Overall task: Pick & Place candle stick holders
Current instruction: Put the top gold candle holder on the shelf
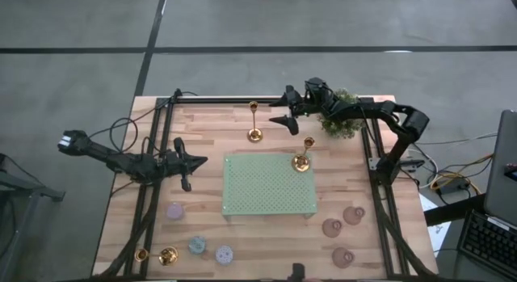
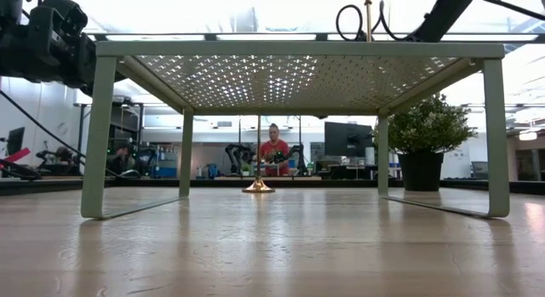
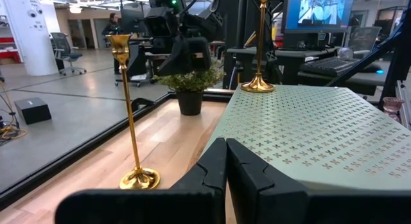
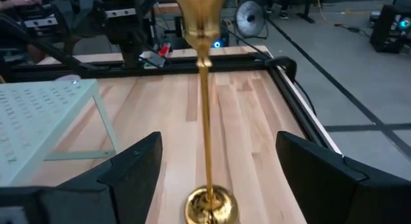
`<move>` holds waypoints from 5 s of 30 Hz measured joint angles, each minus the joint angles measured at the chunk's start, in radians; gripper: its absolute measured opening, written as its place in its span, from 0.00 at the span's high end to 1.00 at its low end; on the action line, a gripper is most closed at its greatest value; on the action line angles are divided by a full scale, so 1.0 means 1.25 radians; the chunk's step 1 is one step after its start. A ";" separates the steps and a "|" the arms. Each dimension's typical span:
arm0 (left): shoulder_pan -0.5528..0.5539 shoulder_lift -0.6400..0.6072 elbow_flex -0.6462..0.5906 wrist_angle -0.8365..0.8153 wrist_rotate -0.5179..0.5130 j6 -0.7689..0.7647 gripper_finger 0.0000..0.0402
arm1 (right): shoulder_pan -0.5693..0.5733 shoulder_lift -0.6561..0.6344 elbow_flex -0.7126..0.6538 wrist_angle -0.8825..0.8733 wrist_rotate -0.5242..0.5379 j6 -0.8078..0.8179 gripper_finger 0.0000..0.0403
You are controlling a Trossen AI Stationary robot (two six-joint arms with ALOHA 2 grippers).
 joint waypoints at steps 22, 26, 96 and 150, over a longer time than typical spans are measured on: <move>0.000 0.000 0.000 0.000 0.000 0.000 0.97 | 0.017 0.097 0.082 0.004 -0.032 -0.020 0.28; 0.000 0.000 0.000 0.000 0.000 0.000 0.97 | 0.026 0.114 0.100 0.005 -0.040 -0.020 0.29; 0.000 0.000 0.000 0.000 0.000 0.000 0.97 | 0.056 -0.040 0.220 -0.153 -0.036 0.010 0.95; 0.000 0.000 0.000 0.000 0.000 0.000 0.97 | 0.099 -0.068 0.221 -0.121 -0.654 0.029 0.96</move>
